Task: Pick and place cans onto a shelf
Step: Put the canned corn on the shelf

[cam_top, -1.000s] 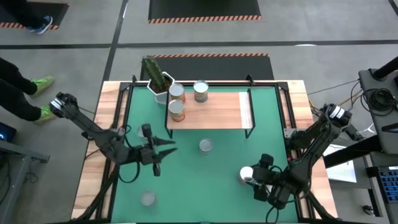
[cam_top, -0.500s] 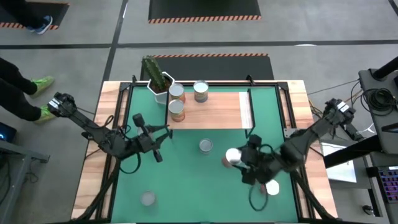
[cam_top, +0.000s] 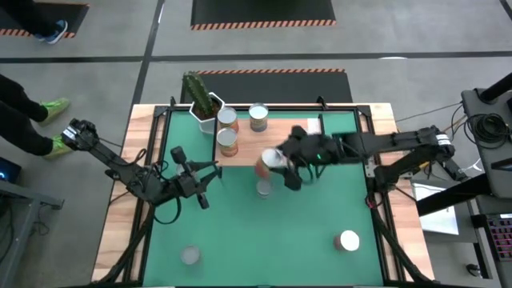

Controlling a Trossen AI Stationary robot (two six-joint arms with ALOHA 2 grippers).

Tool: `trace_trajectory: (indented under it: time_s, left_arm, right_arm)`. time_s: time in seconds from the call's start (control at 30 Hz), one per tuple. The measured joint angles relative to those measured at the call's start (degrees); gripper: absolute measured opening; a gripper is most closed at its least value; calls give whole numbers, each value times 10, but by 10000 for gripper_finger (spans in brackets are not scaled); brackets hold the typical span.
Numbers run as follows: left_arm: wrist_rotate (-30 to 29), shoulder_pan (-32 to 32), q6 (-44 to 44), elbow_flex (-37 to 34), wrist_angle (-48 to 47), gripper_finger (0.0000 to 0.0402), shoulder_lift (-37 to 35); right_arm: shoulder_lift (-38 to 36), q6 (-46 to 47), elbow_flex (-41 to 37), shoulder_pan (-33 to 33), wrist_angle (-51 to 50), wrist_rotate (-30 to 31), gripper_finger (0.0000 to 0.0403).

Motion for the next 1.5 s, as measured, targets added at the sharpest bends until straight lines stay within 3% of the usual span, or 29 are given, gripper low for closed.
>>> trace_trajectory:
  time_s: [0.2,0.7,1.5]
  left_arm:
    - [0,0,0,0,-2,94,0]
    - [0,0,0,0,-6,94,0]
    - [0,0,0,0,-7,94,0]
  right_arm:
    - [59,-49,24,-66,33,-64,299]
    - [187,-103,177,-101,-80,-33,299]
    - [208,-95,188,-105,-101,-14,299]
